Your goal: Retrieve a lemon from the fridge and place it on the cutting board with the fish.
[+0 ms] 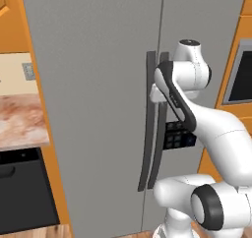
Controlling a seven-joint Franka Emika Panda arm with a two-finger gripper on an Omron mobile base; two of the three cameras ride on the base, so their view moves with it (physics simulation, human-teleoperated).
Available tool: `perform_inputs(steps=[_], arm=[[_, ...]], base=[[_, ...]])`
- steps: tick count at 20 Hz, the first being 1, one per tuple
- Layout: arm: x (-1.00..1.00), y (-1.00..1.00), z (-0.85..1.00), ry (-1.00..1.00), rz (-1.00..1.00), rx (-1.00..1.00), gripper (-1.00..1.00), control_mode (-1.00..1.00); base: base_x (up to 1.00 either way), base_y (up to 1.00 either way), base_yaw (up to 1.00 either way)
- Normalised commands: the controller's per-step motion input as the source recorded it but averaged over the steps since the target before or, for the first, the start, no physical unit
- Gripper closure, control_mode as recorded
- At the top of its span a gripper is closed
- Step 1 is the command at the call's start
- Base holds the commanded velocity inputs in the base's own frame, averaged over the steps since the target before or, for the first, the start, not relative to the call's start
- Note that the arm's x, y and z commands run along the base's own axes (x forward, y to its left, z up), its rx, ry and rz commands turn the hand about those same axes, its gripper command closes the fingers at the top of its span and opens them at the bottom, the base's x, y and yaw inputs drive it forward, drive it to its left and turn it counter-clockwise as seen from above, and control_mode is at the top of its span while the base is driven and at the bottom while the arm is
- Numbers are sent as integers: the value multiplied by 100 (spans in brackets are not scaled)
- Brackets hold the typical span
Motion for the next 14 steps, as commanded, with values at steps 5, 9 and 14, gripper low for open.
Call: perform_inputs(steps=[5, 9, 14], arm=[[0, 0, 0, 0, 0, 0, -100, 100], [0, 0, 0, 0, 0, 0, -100, 100], [0, 0, 0, 0, 0, 0, -100, 100]], base=[[-60, 31, 0], [-39, 41, -3], [-10, 9, -4]])
